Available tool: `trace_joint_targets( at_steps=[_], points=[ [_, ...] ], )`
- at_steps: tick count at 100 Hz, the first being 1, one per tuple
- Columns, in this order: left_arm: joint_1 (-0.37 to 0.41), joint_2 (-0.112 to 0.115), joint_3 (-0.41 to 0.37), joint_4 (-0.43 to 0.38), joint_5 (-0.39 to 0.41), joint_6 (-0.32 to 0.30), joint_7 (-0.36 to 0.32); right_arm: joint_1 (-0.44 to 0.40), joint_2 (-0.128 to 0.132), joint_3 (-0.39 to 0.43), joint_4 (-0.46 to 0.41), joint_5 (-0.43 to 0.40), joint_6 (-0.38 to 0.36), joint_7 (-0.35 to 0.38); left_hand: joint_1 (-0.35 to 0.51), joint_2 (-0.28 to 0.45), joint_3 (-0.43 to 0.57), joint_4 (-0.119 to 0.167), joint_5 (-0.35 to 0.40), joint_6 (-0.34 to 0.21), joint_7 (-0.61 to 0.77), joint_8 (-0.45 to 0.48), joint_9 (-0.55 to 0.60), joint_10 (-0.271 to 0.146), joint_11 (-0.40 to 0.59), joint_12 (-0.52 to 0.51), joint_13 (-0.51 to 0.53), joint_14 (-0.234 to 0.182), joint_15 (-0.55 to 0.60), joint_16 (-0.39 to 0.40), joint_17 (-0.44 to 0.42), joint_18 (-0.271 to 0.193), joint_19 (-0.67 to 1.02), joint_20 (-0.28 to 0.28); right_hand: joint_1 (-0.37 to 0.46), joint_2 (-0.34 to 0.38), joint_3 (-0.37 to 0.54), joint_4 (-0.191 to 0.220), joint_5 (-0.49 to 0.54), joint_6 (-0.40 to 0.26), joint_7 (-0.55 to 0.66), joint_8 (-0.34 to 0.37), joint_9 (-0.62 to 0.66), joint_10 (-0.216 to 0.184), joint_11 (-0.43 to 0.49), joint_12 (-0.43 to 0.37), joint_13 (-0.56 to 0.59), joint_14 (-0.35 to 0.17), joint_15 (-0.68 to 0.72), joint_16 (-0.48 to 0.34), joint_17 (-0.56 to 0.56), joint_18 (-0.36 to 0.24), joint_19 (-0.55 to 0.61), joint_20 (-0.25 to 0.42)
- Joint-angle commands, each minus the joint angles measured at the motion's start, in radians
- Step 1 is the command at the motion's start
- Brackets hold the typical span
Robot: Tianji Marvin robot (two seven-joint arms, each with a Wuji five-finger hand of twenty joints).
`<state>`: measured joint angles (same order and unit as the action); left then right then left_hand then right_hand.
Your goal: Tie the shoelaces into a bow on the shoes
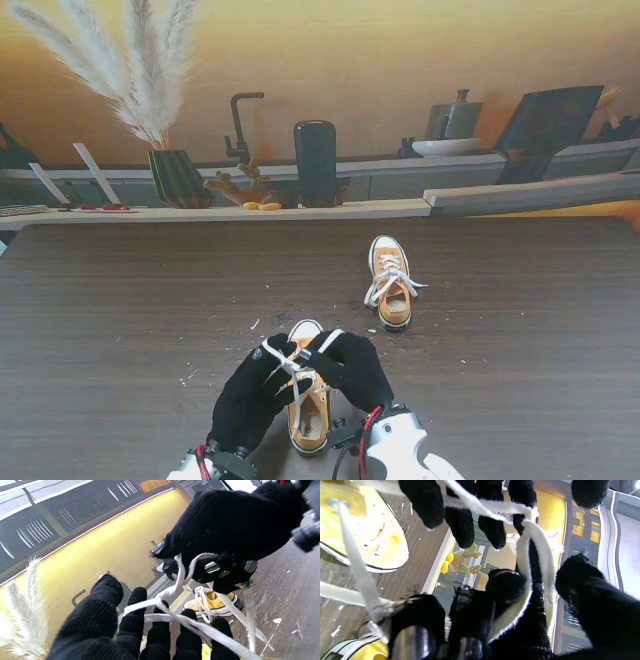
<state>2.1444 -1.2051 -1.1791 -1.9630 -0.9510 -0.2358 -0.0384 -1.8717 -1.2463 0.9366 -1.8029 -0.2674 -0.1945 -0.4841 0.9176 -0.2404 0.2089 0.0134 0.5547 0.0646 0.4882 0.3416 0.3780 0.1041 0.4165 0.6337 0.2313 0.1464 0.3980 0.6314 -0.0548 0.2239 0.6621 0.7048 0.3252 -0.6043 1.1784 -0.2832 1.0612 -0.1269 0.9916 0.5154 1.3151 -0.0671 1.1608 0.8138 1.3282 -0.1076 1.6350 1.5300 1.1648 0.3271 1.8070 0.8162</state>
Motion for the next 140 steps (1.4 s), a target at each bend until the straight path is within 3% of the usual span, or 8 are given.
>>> trace_joint_targets(
  at_steps=[1, 18, 40, 66, 79, 100, 122, 140],
  points=[
    [0.01, -0.002, -0.007, -0.017, 0.018, -0.006, -0.003, -0.014, 0.005, 0.005, -0.011, -0.002, 0.003, 0.011, 0.061, 0.034, -0.071, -0.01, 0.043, -0.179, -0.004, 0.023, 0.022, -0.013, -0.014, -0.021, -0.016, -0.021, -0.018, -0.008, -0.004, -0.07, -0.01, 0.025, 0.03, 0.003, 0.031, -0.035, 0.008, -0.053, 0.044, 0.059, 0.004, 0.09, 0.013, -0.01, -0.026, -0.011, -0.058, 0.04, 0.005, 0.039, 0.14, -0.026],
    [0.024, -0.003, -0.021, -0.032, 0.023, -0.006, 0.019, -0.036, 0.008, 0.019, -0.026, 0.007, -0.011, 0.018, 0.19, 0.123, -0.179, -0.03, 0.113, -0.14, 0.019, -0.008, 0.054, -0.012, -0.018, -0.038, -0.008, -0.015, -0.017, -0.005, -0.004, -0.066, -0.026, 0.037, 0.019, -0.009, 0.033, -0.046, -0.014, -0.13, 0.033, 0.065, -0.074, 0.097, -0.054, -0.056, -0.045, 0.198, -0.303, 0.014, -0.069, 0.2, -0.113, -0.111],
    [0.027, 0.001, -0.028, -0.028, 0.093, -0.009, 0.04, -0.054, 0.015, 0.031, -0.033, -0.002, -0.033, 0.028, 0.241, 0.145, -0.221, -0.039, 0.173, -0.104, 0.061, -0.012, 0.124, -0.036, -0.019, -0.068, 0.035, 0.007, -0.016, -0.017, 0.019, -0.045, -0.032, 0.045, 0.0, -0.017, 0.029, -0.053, -0.051, -0.199, 0.04, -0.119, -0.317, 0.162, -0.289, -0.209, -0.147, 0.455, -1.013, -0.198, -0.555, 0.164, -0.449, -0.101],
    [0.038, 0.006, -0.043, -0.018, 0.066, -0.07, -0.012, -0.07, 0.019, 0.043, -0.039, -0.017, -0.04, 0.028, 0.317, 0.102, -0.153, 0.016, 0.092, -0.101, 0.165, 0.065, 0.1, -0.045, -0.046, -0.097, 0.0, -0.004, -0.073, -0.054, -0.015, -0.045, -0.173, 0.007, 0.003, -0.03, 0.052, -0.056, -0.056, -0.224, 0.048, -0.188, -0.487, 0.155, -0.445, -0.4, -0.402, 0.515, -1.406, -1.026, -0.935, 0.047, -0.811, -0.278],
    [0.041, 0.01, -0.053, -0.014, 0.109, -0.084, -0.01, -0.075, 0.018, 0.049, -0.039, -0.021, -0.042, 0.024, 0.293, 0.087, -0.115, 0.013, 0.114, -0.088, 0.162, 0.062, 0.066, -0.053, -0.11, -0.161, -0.057, -0.032, -0.186, -0.124, -0.018, -0.063, -0.409, -0.021, 0.002, -0.033, 0.061, -0.058, -0.044, -0.217, 0.056, -0.206, -0.554, 0.151, -0.521, -0.462, -0.519, 0.528, -1.499, -1.183, -1.022, 0.023, -0.941, -0.348],
    [0.039, 0.008, -0.058, -0.007, 0.103, -0.098, -0.009, -0.082, 0.018, 0.058, -0.038, -0.031, -0.056, 0.015, 0.294, 0.081, -0.103, 0.017, 0.101, -0.121, 0.197, 0.108, 0.112, -0.042, -0.176, -0.246, -0.013, -0.05, -0.271, -0.177, -0.031, -0.081, -0.498, -0.034, -0.031, -0.014, 0.089, -0.057, 0.007, -0.179, 0.07, -0.082, -0.539, 0.162, -0.478, -0.454, -0.482, 0.524, -1.467, -1.225, -0.984, 0.038, -0.906, -0.329],
    [0.028, -0.006, -0.046, -0.013, 0.068, -0.091, 0.055, -0.085, 0.023, 0.07, -0.041, -0.081, -0.027, 0.002, 0.226, -0.032, 0.097, 0.047, 0.045, -0.199, 0.438, 0.259, 0.316, 0.015, -0.171, -0.294, 0.126, -0.01, -0.252, -0.189, 0.039, -0.053, -0.496, -0.088, -0.088, 0.041, 0.095, -0.042, 0.054, -0.161, 0.025, 0.113, -0.392, 0.155, -0.113, -0.151, -0.072, 0.529, -1.223, -1.147, -0.658, 0.066, -0.392, -0.014],
    [0.022, -0.008, -0.047, -0.015, 0.052, -0.075, 0.054, -0.087, 0.028, 0.083, -0.047, -0.029, -0.029, 0.05, 0.188, -0.061, 0.189, 0.048, 0.038, -0.212, 0.515, 0.329, 0.44, 0.014, -0.128, -0.214, 0.231, 0.001, -0.181, -0.154, 0.076, -0.02, -0.478, -0.081, -0.12, 0.073, 0.113, -0.015, 0.081, -0.068, 0.011, 0.212, -0.116, 0.179, -0.084, -0.101, -0.044, 0.434, -0.489, -0.717, -0.306, 0.122, -0.149, 0.01]
  ],
)
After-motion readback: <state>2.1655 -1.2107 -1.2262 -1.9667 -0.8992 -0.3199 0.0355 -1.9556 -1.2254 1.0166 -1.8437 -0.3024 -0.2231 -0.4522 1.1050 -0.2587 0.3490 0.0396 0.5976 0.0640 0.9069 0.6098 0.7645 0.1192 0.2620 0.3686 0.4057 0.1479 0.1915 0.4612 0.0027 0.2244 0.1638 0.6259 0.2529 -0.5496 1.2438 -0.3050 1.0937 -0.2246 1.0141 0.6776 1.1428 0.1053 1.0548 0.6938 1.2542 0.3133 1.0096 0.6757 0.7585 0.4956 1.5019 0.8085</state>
